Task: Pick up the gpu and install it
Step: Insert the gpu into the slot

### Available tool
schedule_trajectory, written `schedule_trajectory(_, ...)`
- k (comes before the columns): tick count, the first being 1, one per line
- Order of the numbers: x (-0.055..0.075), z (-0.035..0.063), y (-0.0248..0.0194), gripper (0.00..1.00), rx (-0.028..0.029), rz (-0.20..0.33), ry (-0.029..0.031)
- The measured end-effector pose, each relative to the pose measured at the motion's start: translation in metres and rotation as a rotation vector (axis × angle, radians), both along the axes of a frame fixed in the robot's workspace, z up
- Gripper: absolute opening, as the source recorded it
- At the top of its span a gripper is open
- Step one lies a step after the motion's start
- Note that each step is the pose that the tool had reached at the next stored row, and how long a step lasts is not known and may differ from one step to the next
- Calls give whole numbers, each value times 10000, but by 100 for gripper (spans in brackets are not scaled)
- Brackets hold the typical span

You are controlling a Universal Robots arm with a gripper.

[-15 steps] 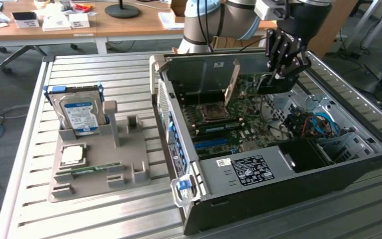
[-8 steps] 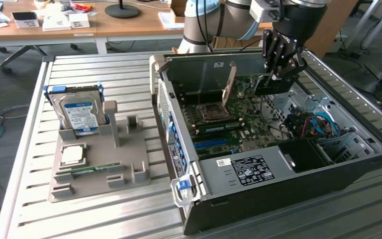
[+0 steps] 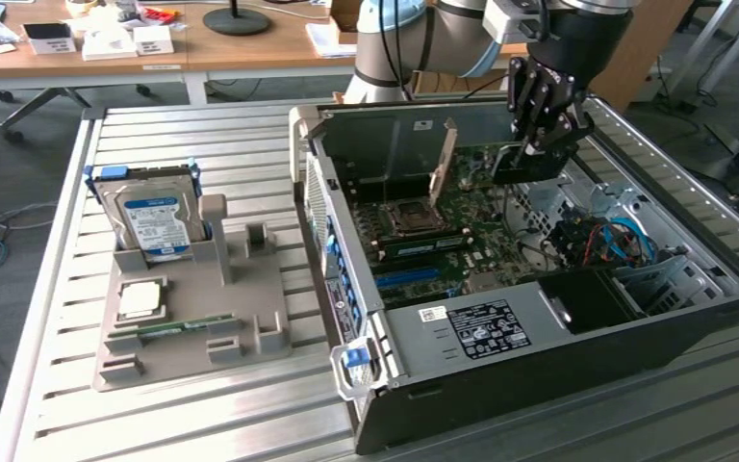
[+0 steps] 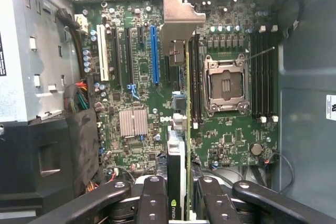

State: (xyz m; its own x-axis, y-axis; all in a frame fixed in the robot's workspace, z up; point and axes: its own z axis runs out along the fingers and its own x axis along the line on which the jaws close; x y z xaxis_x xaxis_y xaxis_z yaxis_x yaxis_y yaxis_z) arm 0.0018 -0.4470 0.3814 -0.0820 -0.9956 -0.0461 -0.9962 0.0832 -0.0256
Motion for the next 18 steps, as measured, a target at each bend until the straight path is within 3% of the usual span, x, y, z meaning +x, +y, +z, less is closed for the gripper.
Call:
schedule_trajectory(4,0,0,0,27,-2,0,91)
schedule_trajectory(18,-8,-2,-40,27,-1,0,118)
